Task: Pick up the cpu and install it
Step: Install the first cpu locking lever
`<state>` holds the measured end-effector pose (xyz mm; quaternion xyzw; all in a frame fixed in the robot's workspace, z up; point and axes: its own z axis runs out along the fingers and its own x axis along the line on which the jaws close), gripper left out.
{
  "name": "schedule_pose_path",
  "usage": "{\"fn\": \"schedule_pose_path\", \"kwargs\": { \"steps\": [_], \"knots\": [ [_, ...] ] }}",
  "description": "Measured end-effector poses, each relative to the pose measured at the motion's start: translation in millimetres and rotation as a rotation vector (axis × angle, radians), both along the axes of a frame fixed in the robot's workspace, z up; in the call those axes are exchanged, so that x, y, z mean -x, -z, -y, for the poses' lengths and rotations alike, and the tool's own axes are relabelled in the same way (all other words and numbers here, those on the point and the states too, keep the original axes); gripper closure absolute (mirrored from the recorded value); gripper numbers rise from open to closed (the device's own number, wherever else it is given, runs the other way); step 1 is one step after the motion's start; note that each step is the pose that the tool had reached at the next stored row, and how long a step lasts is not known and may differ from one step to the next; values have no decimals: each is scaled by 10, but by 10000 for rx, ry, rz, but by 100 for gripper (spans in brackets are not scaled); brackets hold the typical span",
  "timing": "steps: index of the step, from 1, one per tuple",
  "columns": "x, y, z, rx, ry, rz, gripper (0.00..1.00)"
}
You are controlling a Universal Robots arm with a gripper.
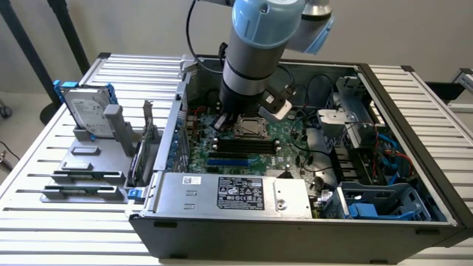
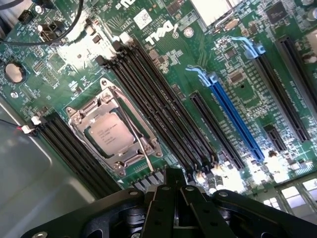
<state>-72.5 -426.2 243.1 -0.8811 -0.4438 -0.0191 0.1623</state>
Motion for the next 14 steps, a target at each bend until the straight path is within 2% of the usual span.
{"fn": "schedule_pose_path", "kwargs": {
  "steps": [2,6,11,14],
  "knots": [
    [1,-31,19,-33,-2,5,89],
    [-31,-33,21,-111,-1,31,89],
    [-138,-32,20,-146,-1,41,89],
    [-146,-19,-3,-145,2,42,89]
  ]
}}
